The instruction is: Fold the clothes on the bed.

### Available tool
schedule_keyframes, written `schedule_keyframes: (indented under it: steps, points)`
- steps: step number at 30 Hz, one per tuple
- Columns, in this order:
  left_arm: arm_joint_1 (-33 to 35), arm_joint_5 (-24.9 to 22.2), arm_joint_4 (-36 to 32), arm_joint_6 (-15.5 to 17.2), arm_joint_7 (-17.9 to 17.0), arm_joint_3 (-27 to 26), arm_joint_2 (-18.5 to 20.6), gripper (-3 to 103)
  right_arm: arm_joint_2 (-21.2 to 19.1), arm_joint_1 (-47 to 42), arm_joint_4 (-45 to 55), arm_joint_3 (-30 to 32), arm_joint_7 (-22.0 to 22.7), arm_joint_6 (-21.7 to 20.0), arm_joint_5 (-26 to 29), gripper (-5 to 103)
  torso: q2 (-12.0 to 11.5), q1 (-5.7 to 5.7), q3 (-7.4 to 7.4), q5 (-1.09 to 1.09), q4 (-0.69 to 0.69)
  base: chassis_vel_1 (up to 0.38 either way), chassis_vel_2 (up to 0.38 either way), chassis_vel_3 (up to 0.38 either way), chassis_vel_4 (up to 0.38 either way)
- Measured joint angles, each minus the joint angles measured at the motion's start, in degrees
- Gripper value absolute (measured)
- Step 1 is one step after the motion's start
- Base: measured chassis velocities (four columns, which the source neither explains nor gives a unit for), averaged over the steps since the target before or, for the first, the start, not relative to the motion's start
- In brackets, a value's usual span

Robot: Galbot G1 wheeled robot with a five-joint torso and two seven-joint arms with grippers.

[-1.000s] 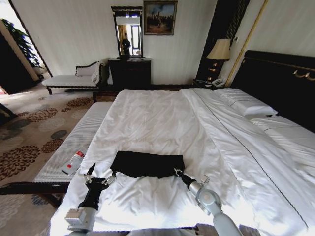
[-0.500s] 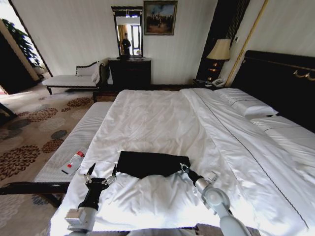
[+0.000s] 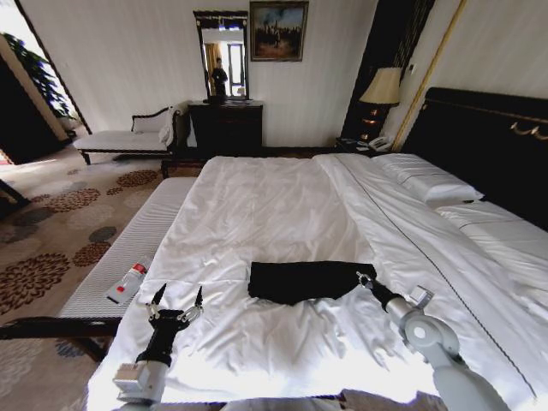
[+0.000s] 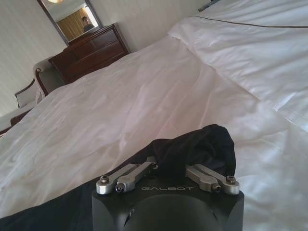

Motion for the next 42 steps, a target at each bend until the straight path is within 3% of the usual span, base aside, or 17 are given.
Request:
schedule_keyframes:
  steps: [8,15,24,31,42]
  points:
    - [0.0,0.0,0.0,0.0,0.0,0.0,0.0,100,0.6,0.3,0.5,-2.2,-0.6,1.7,-3.4,3,0.0,0.0,0.0,-0.01,-0.01,0.0,0.0,0.0,0.0]
    - [0.0,0.0,0.0,0.0,0.0,0.0,0.0,100,1.2,0.4,6.8,-6.3,-0.3,3.2,-9.3,3,0.0,0.0,0.0,-0.02,0.0,0.0,0.0,0.0,0.0]
    - [0.0,0.0,0.0,0.0,0.0,0.0,0.0,100,1.3,3.3,9.9,-20.0,-1.0,7.0,-27.0,3,0.0,0.0,0.0,-0.03,0.0,0.0,0.0,0.0,0.0]
    - [0.0,0.0,0.0,0.0,0.0,0.0,0.0,100,1.2,7.4,7.0,-26.3,-1.0,6.9,-28.6,3,0.0,0.0,0.0,-0.02,0.0,0.0,0.0,0.0,0.0]
    - [0.0,0.0,0.0,0.0,0.0,0.0,0.0,100,3.4,18.6,0.0,-36.2,1.1,5.4,-26.5,3,0.0,0.0,0.0,-0.03,0.02,0.0,0.0,0.0,0.0]
